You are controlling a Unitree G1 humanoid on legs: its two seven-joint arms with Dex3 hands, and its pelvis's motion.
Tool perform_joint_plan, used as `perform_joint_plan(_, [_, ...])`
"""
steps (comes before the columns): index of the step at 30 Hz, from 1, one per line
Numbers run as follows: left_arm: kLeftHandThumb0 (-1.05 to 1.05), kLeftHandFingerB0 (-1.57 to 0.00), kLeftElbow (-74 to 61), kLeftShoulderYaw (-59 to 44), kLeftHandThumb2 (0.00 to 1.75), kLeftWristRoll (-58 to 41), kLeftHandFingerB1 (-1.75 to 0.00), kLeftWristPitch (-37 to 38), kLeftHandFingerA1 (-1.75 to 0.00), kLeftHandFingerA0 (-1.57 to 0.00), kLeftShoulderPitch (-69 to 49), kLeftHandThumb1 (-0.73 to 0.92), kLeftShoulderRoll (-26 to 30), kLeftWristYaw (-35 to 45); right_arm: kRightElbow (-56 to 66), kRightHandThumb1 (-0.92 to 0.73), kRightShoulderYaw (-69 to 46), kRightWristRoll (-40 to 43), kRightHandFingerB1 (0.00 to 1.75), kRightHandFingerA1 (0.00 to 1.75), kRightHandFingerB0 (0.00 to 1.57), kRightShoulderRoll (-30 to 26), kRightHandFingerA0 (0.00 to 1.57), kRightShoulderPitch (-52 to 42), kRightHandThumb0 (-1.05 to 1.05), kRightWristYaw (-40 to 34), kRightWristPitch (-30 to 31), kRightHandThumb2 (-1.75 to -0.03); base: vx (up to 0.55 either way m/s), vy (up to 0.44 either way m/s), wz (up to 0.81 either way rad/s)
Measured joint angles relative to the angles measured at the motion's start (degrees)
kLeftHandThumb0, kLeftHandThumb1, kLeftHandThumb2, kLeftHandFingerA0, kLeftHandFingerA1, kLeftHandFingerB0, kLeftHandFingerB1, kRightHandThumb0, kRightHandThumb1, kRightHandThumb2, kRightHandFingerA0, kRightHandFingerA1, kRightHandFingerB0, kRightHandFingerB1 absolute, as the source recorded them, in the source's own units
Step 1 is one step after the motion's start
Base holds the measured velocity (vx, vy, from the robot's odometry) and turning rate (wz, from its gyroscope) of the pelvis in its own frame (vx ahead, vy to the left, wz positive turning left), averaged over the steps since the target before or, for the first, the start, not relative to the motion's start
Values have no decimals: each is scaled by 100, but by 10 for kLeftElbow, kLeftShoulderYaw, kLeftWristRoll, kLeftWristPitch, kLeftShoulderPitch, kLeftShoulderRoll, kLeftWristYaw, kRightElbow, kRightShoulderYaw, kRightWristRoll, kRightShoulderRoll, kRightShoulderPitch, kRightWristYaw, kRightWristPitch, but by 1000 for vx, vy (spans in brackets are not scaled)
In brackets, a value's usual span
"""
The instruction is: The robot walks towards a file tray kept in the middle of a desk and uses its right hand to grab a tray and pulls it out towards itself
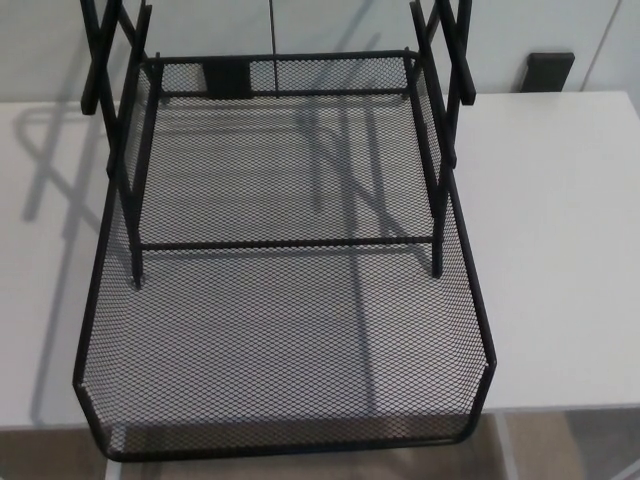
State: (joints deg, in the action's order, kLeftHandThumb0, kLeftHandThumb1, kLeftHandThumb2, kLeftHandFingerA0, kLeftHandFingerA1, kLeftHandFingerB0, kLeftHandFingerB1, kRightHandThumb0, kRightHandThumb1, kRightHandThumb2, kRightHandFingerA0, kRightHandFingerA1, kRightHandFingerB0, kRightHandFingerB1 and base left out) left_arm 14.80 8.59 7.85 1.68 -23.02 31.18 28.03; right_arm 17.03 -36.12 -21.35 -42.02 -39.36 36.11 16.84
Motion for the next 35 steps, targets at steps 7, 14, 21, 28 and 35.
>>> perform_joint_plan(7, [-42,-23,49,6,61,1,-31,0,-41,-48,25,66,-9,-1,-129,-67,108,40,42,47,39,73,44,-83,-68,45,-46,-60,0,0,0])
perform_joint_plan(14, [-42,-25,136,23,60,6,-31,0,-40,-44,88,65,-43,-8,-155,-69,233,86,31,36,10,212,9,-67,-70,62,-29,-61,0,0,0])
perform_joint_plan(21, [-42,-25,161,25,59,10,-31,0,-39,-40,98,63,-48,-20,-100,-53,289,103,27,35,0,299,0,-36,-77,48,26,-88,0,0,0])
perform_joint_plan(28, [-43,-25,177,25,59,11,-31,1,-39,-39,105,64,-51,-32,-214,-63,310,102,28,36,7,328,8,68,-79,-11,30,-60,0,0,0])
perform_joint_plan(35, [-43,-26,190,32,59,21,-31,9,-39,-40,113,64,-51,-46,-294,-56,312,97,30,44,14,302,1,103,-89,-65,-5,-88,0,0,0])
